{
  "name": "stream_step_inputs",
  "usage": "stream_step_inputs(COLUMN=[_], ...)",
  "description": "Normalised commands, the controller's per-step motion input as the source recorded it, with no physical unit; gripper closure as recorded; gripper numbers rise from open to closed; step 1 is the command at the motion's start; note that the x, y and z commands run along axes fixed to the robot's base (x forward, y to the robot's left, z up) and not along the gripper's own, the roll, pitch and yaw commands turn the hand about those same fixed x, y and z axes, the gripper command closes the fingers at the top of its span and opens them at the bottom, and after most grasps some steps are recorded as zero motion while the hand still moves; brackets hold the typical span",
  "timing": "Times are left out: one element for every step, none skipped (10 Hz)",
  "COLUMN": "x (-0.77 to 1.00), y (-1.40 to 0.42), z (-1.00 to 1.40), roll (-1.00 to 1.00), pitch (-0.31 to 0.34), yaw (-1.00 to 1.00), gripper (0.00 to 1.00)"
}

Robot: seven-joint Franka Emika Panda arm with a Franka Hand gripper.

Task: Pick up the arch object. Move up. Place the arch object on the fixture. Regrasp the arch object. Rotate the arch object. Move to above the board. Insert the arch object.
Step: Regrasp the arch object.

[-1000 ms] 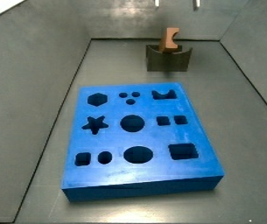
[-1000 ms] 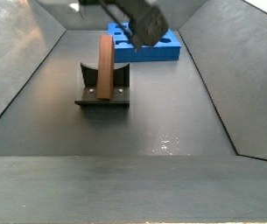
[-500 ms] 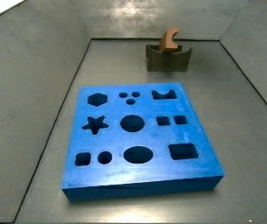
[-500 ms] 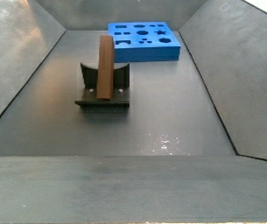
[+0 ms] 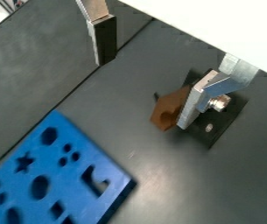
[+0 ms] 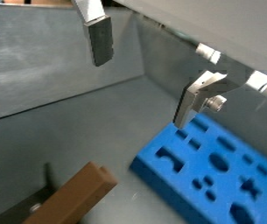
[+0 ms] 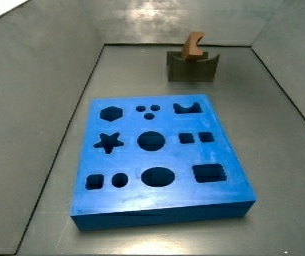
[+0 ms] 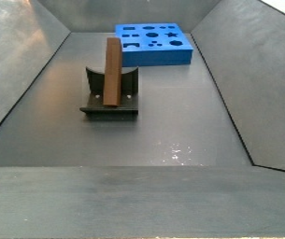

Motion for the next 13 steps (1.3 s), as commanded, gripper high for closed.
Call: stream_step_inputs(x=[-0.01,0.00,0.00,0.00,0.01,0.01,0.01,0.02,0.03,0.04,0.06,0.07,0.09], y=[-0.02,-0.02,-0.02,-0.02,-0.02,-0.02,-0.02,-0.02,-0.02,-0.03,-0.03,-0.03,-0.04], z=[0.01,0.01,0.01,0.01,0.01,0.01,0.01,0.01,0.01,0.00,0.00,0.00,0.00], roll=[1.00,1.00,1.00,1.00,1.00,1.00,1.00,1.00,1.00,1.00,1.00,1.00,1.00], pitch=[0.055,0.054,0.049,0.047,0.046,0.048,0.055,0.066,0.076,0.082,0.098,0.119,0.137], yaw=[0.01,0.01,0.01,0.01,0.01,0.02,0.02,0.02,0.03,0.03,0.04,0.05,0.06], gripper=[0.00,0.00,0.00,0.00,0.00,0.00,0.00,0.00,0.00,0.00,0.00,0.00,0.00])
